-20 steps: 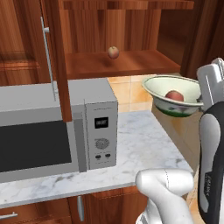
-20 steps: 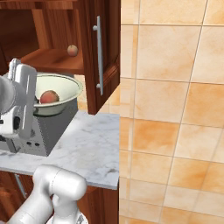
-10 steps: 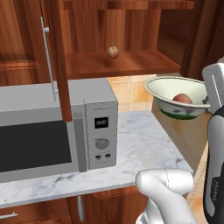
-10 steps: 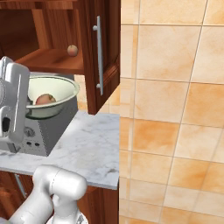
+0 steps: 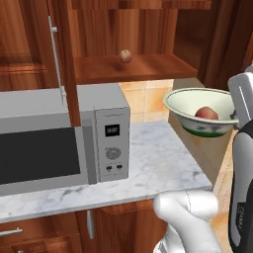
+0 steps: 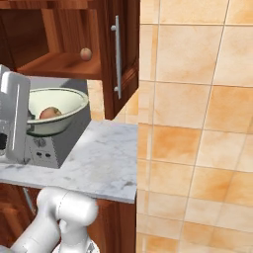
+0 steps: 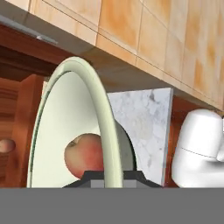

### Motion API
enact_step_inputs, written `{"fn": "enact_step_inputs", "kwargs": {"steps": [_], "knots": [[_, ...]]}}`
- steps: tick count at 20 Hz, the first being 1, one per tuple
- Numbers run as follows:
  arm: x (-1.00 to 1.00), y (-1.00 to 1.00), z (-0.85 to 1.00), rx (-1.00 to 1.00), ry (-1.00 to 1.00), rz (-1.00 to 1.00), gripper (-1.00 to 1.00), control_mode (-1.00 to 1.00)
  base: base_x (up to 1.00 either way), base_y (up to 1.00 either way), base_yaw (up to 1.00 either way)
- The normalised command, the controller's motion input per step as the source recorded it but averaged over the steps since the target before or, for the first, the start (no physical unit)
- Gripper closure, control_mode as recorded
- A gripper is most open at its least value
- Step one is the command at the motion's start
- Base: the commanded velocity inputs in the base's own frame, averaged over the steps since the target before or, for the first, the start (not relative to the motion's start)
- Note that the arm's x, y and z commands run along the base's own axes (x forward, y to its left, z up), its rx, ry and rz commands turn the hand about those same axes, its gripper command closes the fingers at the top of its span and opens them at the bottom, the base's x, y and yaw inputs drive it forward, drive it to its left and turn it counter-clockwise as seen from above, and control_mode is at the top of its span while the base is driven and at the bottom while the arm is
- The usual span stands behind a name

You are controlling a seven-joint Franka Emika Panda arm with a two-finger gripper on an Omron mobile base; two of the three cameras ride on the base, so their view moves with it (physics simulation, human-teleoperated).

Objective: Pick the peach from the cabinet and place it in the bowl. Then pick the bowl and place it in the sink. Then turn on the sink facuet.

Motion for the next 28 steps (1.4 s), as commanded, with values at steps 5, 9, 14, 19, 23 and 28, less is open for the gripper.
{"fn": "enact_step_inputs", "kwargs": {"steps": [5, 9, 14, 19, 23, 28], "knots": [[0.0, 0.0, 0.0, 0.0, 0.0, 0.0, 1.0, 1.0, -0.98, 0.01, 0.01], [0.0, 0.0, 0.0, 0.0, 0.0, 0.0, 1.0, 1.0, -0.88, 0.04, 0.18], [0.0, 0.0, 0.0, 0.0, 0.0, 0.0, 1.0, 1.0, -0.67, 0.0, 0.5], [0.0, 0.0, 0.0, 0.0, 0.0, 0.0, 1.0, 1.0, -0.33, 0.0, 0.64], [0.0, 0.0, 0.0, 0.0, 0.0, 0.0, 1.0, 1.0, -0.33, 0.0, 0.71], [0.0, 0.0, 0.0, 0.0, 0.0, 0.0, 1.0, 1.0, -0.44, 0.04, 0.74]]}}
